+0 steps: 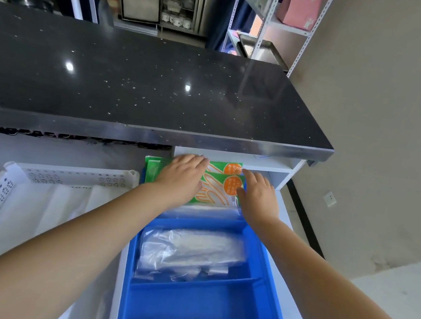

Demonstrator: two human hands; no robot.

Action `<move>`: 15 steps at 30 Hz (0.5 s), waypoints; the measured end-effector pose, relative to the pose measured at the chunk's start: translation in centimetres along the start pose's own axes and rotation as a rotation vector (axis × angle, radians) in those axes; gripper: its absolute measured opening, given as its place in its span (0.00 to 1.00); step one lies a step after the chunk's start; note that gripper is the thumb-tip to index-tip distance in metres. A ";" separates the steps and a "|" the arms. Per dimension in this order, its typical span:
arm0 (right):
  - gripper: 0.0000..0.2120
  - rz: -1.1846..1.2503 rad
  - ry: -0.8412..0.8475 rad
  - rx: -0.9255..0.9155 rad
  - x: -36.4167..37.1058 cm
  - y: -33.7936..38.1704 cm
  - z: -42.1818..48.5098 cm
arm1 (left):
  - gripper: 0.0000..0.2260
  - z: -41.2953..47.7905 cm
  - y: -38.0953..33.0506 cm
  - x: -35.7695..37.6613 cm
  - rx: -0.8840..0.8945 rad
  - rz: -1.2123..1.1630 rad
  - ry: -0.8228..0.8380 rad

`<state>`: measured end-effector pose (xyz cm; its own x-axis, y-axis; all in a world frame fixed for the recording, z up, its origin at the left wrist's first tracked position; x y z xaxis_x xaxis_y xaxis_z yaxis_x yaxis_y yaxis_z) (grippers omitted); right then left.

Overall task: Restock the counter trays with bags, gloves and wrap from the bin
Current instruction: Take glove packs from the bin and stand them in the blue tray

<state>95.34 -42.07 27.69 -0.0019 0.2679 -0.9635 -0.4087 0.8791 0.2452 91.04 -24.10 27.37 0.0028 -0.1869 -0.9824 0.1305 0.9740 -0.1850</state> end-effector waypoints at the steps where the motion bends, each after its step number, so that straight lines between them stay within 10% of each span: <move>1: 0.22 0.058 0.027 0.037 0.1 -0.3 0.0 | 0.27 0.3 -0.2 0.1 0.004 -0.011 -0.004; 15: 0.21 -0.032 -0.083 -0.262 -1.2 -0.3 -0.3 | 0.26 -2.5 -0.9 -0.4 -0.031 0.007 -0.077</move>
<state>95.21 -42.81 28.70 0.0850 0.2828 -0.9554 -0.6297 0.7584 0.1684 88.46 -24.53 27.89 0.0796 -0.1886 -0.9788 0.0990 0.9786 -0.1805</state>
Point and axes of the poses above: each hand's wrist, its own z-axis towards the middle knuckle, its own x-axis out of the palm, y = z × x, the point moved 3 cm from there along z, towards the middle knuckle, and after that the axes turned 4 degrees about y, right-handed, at the moved point
